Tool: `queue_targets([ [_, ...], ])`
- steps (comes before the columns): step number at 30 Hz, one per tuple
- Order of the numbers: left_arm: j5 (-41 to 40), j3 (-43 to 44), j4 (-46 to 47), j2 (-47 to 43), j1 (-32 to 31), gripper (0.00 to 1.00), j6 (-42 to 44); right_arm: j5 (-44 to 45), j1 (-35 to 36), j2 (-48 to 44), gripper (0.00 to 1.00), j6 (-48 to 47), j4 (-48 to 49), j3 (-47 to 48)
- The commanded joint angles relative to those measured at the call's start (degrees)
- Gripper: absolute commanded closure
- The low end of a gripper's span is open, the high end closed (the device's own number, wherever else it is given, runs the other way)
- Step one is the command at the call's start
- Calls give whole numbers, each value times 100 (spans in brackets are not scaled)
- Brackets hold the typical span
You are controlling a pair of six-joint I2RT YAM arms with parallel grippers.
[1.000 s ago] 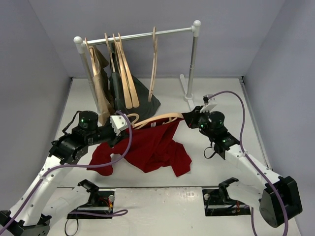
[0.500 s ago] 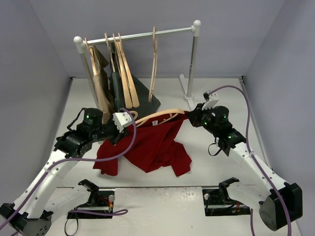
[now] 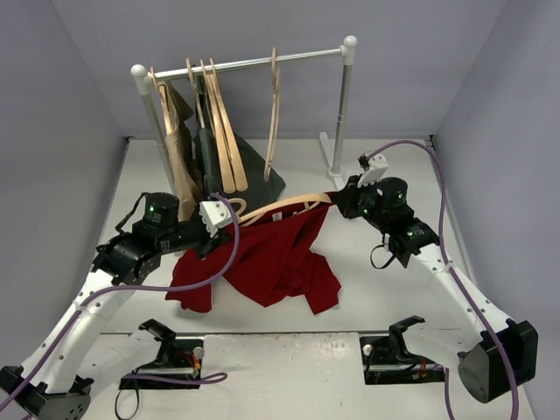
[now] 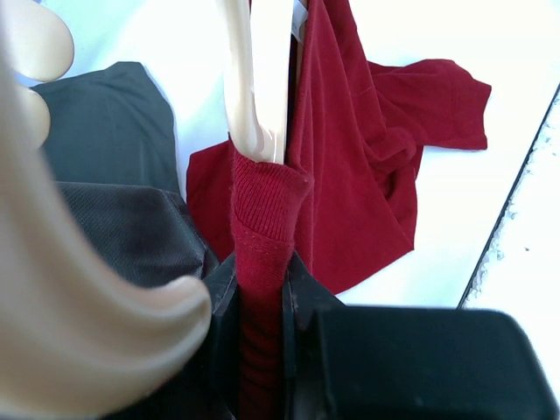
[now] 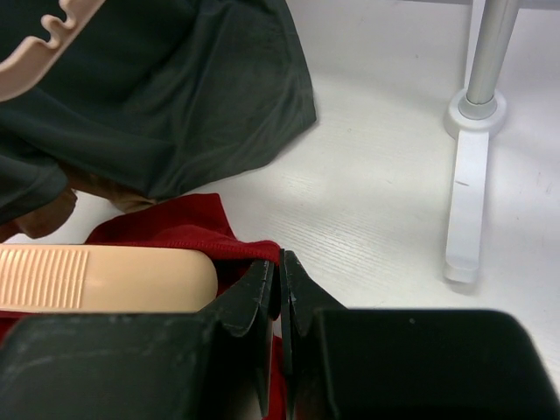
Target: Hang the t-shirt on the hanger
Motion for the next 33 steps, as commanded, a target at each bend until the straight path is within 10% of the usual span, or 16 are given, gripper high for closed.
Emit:
queue_targets([
  [1,-160,257,79,-96,39,100,67,649,-164,29,100,-295,162,412],
  [16,-531,571,-30,390,26,100,-69,176,-120,-138,100,-382,-7,706],
  [33,-1863,3961,-1064,2025,-1033,100,-285,231,1148,192,100,-593,-423,2694],
])
